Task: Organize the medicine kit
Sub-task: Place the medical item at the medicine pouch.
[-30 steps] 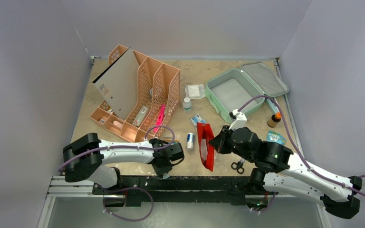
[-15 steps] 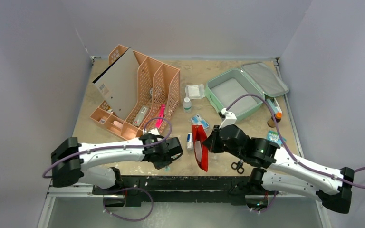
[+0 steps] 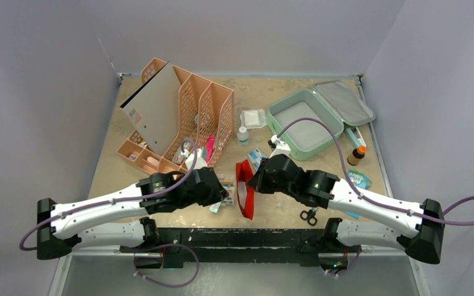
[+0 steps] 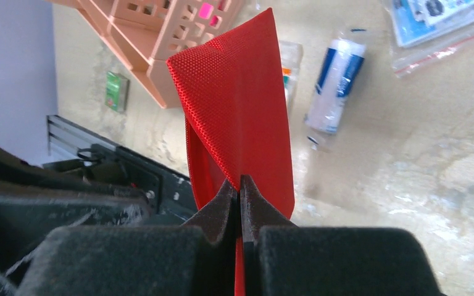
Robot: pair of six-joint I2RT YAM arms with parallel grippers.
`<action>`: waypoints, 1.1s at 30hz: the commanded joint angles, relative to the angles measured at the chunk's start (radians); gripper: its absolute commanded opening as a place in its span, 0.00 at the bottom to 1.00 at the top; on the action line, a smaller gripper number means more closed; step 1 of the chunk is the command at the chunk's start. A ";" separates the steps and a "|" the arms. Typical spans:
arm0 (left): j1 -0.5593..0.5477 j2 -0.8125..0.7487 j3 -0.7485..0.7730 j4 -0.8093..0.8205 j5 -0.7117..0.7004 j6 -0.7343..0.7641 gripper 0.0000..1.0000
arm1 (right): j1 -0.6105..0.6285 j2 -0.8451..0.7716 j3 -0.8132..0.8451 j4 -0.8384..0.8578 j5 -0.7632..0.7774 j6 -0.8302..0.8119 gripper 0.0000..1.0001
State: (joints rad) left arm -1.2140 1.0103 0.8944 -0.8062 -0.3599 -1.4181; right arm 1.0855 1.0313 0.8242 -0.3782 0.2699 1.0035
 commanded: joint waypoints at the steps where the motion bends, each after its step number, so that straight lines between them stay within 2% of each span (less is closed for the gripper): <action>1: -0.005 -0.104 -0.018 0.252 0.042 0.203 0.20 | 0.001 0.040 0.096 0.066 0.004 0.061 0.00; 3: -0.005 -0.138 -0.051 0.355 0.082 0.262 0.20 | 0.002 0.062 0.126 0.060 0.029 0.058 0.00; 5: -0.005 -0.144 -0.051 0.355 0.083 0.283 0.21 | 0.002 0.079 0.148 0.042 0.050 0.053 0.00; 10: -0.005 -0.090 0.023 0.038 -0.062 0.202 0.26 | 0.002 0.084 0.156 -0.030 0.075 0.053 0.00; 14: -0.004 -0.024 0.053 -0.074 -0.093 0.227 0.30 | 0.001 0.053 0.145 -0.114 0.129 0.040 0.00; 16: -0.004 0.009 0.062 -0.110 -0.106 0.227 0.36 | 0.001 0.027 0.130 -0.137 0.145 0.034 0.00; 26: 0.004 0.173 0.051 -0.102 -0.103 0.252 0.58 | 0.001 -0.156 0.046 -0.180 0.221 -0.003 0.00; 33: 0.060 0.278 0.012 0.013 -0.001 0.322 0.62 | 0.001 -0.212 0.041 -0.203 0.280 -0.073 0.00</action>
State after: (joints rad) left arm -1.1820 1.2522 0.9115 -0.8684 -0.4088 -1.1587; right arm 1.0855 0.8539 0.8669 -0.5606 0.4732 0.9836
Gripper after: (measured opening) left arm 0.605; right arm 0.008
